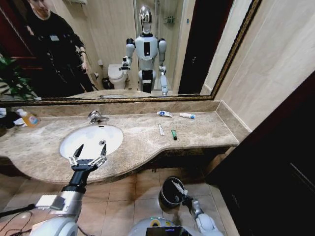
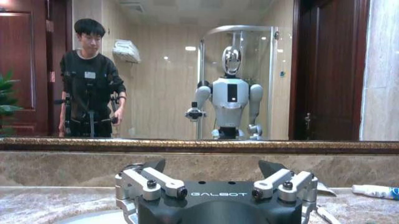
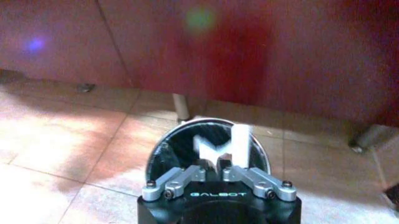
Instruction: Pick up the trash from the sink and place it in the trash bin.
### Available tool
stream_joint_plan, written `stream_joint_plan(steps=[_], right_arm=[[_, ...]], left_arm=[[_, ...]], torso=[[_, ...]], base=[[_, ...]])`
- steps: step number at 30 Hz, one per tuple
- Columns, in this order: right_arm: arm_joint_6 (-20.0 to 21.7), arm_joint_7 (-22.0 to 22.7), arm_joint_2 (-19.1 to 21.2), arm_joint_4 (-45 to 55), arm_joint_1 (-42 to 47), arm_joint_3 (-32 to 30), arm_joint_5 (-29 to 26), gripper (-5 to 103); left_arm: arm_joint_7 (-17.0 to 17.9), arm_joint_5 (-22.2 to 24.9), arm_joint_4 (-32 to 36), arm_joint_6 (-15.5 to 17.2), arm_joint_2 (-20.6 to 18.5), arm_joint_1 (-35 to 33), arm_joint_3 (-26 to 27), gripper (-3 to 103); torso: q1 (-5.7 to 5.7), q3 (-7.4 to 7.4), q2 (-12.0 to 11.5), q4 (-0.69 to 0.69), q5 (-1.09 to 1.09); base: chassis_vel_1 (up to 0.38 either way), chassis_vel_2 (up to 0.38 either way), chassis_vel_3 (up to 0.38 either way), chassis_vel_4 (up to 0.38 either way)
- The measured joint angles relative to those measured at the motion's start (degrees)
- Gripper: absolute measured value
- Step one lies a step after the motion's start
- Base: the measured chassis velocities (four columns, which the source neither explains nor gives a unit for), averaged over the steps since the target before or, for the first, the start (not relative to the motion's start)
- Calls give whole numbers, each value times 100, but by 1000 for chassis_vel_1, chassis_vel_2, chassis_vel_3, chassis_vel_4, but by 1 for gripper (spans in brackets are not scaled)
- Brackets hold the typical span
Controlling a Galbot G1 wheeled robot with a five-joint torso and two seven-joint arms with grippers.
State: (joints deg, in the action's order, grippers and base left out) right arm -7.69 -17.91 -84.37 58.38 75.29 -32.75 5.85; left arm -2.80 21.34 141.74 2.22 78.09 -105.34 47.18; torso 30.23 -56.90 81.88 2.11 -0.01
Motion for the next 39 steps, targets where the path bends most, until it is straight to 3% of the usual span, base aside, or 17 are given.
stream_joint_plan(steps=[1,3,6,8,9,11,13,15,19,21,22,24,26,33,36,39], right_arm=[[-53,-14,-13,8,14,-1,73,17],[-94,-20,-21,18,26,0,124,17],[-156,-6,-57,113,66,20,198,33],[-156,5,-65,131,69,25,199,33],[-156,25,-73,164,69,29,200,44],[-155,29,-73,178,69,30,200,44],[-142,39,-73,217,76,35,200,61],[-140,39,-72,222,79,35,200,61],[-129,39,-70,246,101,35,199,82],[-126,39,-71,256,108,35,197,82],[-117,42,-76,281,116,34,192,93],[-110,44,-78,301,122,34,188,93],[-100,48,-78,351,145,30,187,99],[61,64,24,999,409,15,-50,100],[307,105,259,2107,831,41,-723,100],[275,138,381,2798,1100,16,-1058,100]], left_arm=[[0,0,0,0,0,0,0,100],[0,0,0,0,0,0,0,100],[0,0,0,0,0,0,0,100],[0,0,0,0,0,0,0,100],[0,0,0,0,0,0,0,100],[0,0,0,0,0,0,0,100],[0,0,0,0,0,0,0,100],[0,0,0,0,0,0,0,100],[0,0,0,0,0,0,0,100],[0,0,0,0,0,0,0,100],[0,0,0,0,0,0,0,100],[0,0,0,0,0,0,0,100],[0,0,0,0,0,0,0,100],[0,0,0,0,0,0,0,100],[0,0,0,0,0,0,0,100],[0,0,0,0,0,0,0,100]], torso=[[0,0,0,0,1],[0,0,0,0,1],[0,0,0,0,1],[0,0,0,0,1],[0,0,0,0,0],[0,0,0,0,0],[0,0,0,0,1],[0,0,0,0,0],[0,0,0,0,1],[0,0,0,0,1],[0,0,0,0,1],[0,0,0,0,1],[0,0,1,0,1],[0,0,1,0,2],[0,0,1,0,1],[0,0,1,0,2]], base=[[0,0,0,0],[0,0,0,0],[0,0,0,0],[0,0,0,0],[0,0,0,0],[0,0,0,0],[0,0,0,0],[0,0,0,0],[0,0,0,0],[0,0,0,0],[0,0,0,0],[0,0,0,0],[0,0,0,0],[0,0,0,0],[0,0,0,0],[0,0,0,0]])
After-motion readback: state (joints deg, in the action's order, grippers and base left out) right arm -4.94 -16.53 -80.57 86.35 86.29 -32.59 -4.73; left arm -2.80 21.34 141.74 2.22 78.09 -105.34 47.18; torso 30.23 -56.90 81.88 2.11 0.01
